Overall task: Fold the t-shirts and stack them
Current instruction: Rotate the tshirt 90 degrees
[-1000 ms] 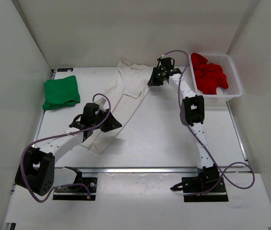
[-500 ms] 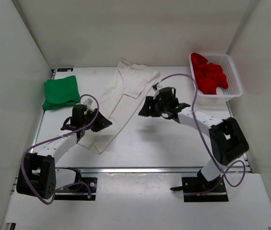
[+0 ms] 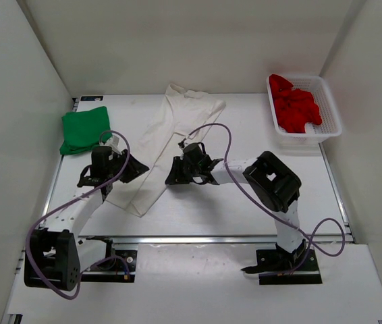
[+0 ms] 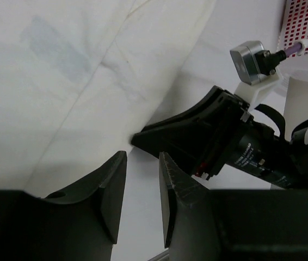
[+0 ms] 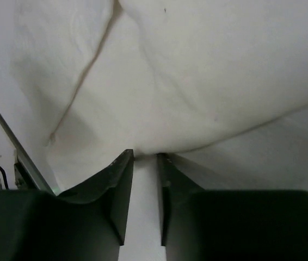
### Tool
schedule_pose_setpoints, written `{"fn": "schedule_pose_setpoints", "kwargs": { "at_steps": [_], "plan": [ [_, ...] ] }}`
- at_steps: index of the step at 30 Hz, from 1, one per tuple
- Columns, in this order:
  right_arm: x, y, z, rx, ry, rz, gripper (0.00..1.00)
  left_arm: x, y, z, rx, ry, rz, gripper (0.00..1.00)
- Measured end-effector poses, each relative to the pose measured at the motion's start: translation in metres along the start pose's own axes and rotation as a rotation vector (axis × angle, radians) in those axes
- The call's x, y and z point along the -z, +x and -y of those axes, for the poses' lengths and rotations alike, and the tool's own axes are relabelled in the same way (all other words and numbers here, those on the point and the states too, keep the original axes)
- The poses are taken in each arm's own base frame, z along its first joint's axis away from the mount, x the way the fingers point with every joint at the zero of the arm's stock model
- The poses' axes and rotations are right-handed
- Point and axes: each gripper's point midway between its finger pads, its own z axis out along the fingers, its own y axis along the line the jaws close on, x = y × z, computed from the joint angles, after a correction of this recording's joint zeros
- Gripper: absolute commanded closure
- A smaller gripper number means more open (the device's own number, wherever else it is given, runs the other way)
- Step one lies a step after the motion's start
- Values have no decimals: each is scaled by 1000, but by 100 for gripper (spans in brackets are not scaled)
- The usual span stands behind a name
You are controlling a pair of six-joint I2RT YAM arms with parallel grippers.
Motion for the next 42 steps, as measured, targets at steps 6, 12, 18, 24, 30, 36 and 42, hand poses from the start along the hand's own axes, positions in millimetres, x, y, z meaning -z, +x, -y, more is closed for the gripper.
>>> {"fn": "schedule_pose_setpoints", "kwargs": {
  "at_steps": [6,12,18,24,30,36,42],
  "plan": [
    [-2,-3,11,-53,-17,2,100,-3,7,-1,-14,-10,-19,58],
    [61,11,60,-104,37,22,100,-9,22,0,-57,-30,-56,59],
    [137,23,114,-140,167,79,64,-16,69,-6,-135,-61,-150,59],
    [180,34,105,-44,219,110,60,-13,113,-29,-181,-128,-264,62],
    [171,85,60,121,191,-7,60,-2,113,-47,-207,-188,-216,54],
    [163,108,48,200,237,-99,57,1,116,-51,-245,-211,-209,56],
    [150,110,29,323,273,-124,47,-1,121,-57,-227,-219,-236,56]
  ]
}}
